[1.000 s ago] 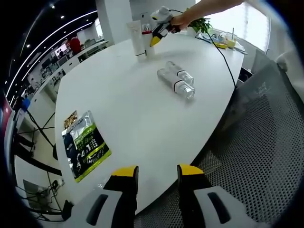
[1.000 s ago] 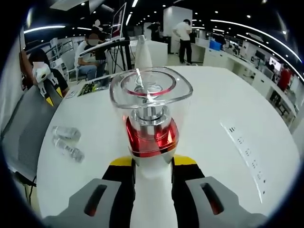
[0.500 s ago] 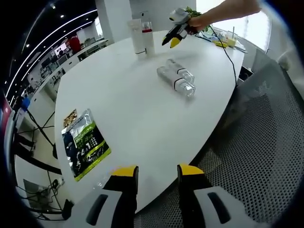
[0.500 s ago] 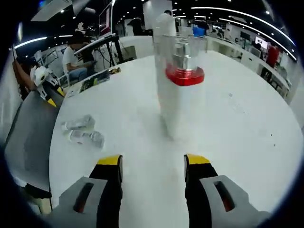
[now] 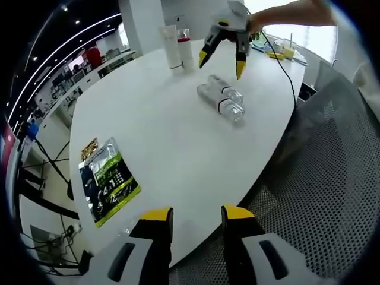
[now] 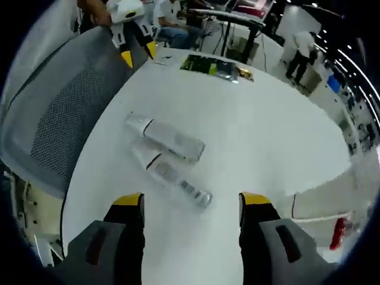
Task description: Arrange the skincare products in the storage area until every visible bottle or jar stands upright without overlapping.
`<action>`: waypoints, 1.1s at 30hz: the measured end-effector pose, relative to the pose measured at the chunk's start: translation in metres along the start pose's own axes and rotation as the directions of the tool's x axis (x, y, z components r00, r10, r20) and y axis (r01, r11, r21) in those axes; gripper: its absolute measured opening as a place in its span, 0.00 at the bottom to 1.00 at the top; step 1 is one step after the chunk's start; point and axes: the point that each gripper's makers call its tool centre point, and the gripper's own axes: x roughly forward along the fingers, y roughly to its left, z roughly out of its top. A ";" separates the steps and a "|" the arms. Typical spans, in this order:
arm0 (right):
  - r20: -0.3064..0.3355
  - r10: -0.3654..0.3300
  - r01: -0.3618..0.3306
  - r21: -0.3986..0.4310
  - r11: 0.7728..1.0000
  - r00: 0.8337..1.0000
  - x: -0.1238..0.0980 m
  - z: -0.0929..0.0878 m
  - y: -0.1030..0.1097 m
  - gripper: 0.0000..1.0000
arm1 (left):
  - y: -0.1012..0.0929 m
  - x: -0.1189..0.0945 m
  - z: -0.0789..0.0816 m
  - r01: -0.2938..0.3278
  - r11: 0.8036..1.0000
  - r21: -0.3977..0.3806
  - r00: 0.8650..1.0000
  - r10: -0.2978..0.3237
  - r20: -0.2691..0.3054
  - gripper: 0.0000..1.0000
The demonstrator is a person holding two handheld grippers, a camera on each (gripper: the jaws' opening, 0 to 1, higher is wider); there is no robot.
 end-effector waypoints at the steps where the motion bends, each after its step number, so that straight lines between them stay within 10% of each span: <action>1: -0.020 0.016 -0.016 -0.023 1.000 1.000 0.004 0.001 0.002 0.61 | 0.000 0.000 0.000 0.000 1.000 0.001 1.000 0.000 -0.001 0.33; 10: -0.150 0.086 -0.105 -0.119 0.987 0.985 0.019 -0.010 0.011 0.27 | 0.001 0.000 0.000 -0.007 1.000 0.002 1.000 0.007 -0.001 0.33; 20: -0.225 0.101 -0.142 -0.176 0.974 0.969 0.023 -0.020 0.031 0.19 | 0.001 0.001 -0.002 -0.005 1.000 0.005 1.000 0.005 -0.008 0.33; 33: -0.081 0.047 -0.029 0.210 0.977 0.996 0.012 0.012 0.073 0.17 | 0.000 0.001 0.002 0.001 1.000 0.014 1.000 -0.001 0.013 0.33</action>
